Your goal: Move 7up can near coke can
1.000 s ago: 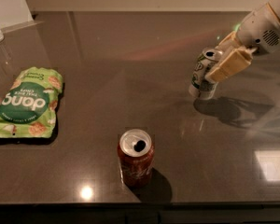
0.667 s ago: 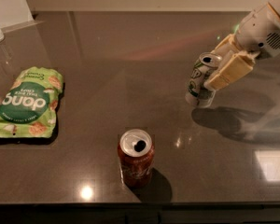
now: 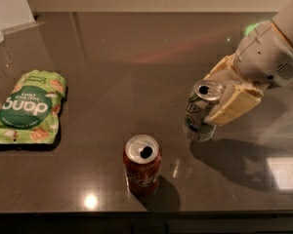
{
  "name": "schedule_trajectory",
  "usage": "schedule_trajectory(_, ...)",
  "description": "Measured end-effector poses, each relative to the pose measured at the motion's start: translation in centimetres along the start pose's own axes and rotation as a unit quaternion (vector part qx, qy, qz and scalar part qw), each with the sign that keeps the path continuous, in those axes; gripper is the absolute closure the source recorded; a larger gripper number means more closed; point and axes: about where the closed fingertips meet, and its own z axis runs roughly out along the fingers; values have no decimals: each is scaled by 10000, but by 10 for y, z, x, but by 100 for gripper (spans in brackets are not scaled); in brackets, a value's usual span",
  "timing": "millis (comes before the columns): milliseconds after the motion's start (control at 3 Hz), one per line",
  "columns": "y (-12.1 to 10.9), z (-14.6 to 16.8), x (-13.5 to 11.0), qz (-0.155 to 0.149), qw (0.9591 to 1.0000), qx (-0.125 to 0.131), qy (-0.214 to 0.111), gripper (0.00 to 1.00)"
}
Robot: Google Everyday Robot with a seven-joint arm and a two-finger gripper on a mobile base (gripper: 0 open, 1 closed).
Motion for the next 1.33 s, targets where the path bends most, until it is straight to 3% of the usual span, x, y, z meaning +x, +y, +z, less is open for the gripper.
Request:
schedule_trajectory(667,7,5,0,-82,9999,-26,63,100)
schedule_trajectory(1333,35,29,3,-318,9990,-289,152,100)
